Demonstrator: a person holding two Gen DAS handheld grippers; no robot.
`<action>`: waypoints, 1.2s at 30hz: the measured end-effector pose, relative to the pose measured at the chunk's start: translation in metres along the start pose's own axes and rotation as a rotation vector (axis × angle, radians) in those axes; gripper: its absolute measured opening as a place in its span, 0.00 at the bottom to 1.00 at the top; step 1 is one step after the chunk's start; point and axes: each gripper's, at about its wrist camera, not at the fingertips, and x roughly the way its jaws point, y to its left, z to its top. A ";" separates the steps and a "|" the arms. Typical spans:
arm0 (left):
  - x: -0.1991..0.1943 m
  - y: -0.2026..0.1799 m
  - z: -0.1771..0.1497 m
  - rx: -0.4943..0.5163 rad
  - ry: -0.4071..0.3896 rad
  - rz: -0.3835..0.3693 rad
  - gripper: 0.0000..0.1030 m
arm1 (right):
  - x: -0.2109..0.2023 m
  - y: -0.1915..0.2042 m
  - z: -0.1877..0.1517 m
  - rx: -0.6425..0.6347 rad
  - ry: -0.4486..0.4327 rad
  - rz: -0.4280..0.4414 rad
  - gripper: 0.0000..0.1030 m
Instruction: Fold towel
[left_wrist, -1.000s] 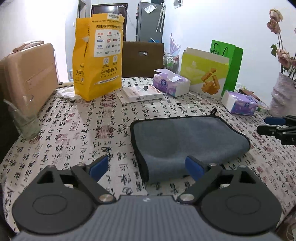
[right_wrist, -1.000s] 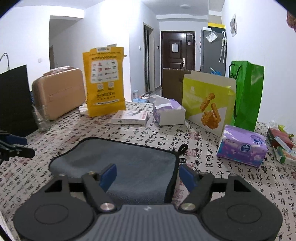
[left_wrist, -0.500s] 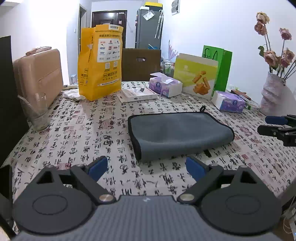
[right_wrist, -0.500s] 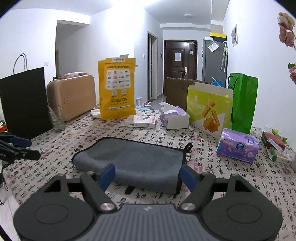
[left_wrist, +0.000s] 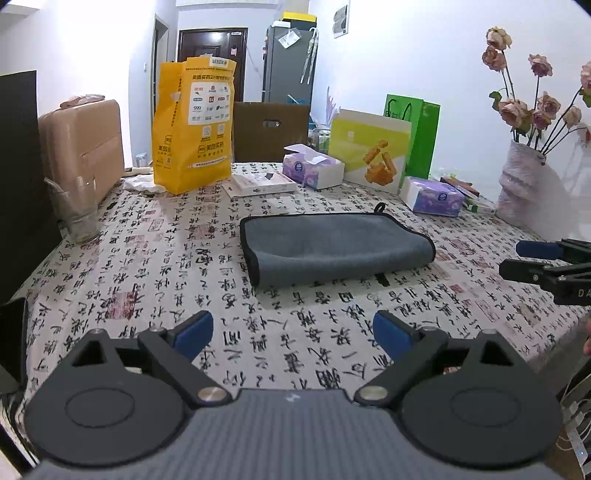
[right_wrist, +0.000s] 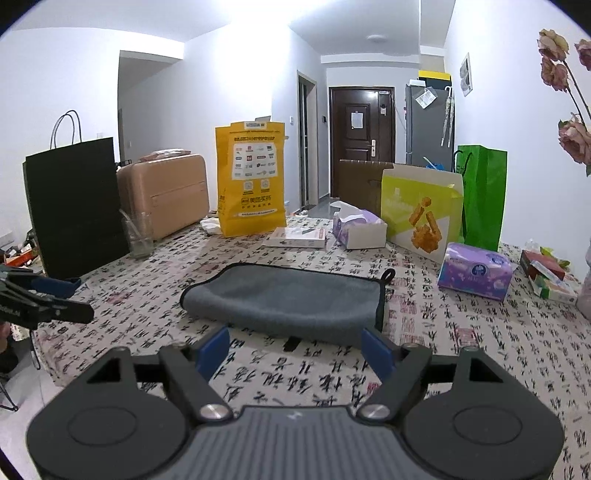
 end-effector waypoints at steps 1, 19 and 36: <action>-0.002 -0.001 -0.002 0.001 -0.001 0.000 0.92 | -0.002 0.001 -0.002 0.003 -0.001 0.000 0.75; -0.038 -0.010 -0.036 0.003 -0.045 0.048 0.92 | -0.036 0.022 -0.030 0.042 -0.030 -0.002 0.76; -0.075 -0.026 -0.082 0.003 -0.117 0.073 0.94 | -0.072 0.062 -0.065 0.051 -0.061 -0.011 0.76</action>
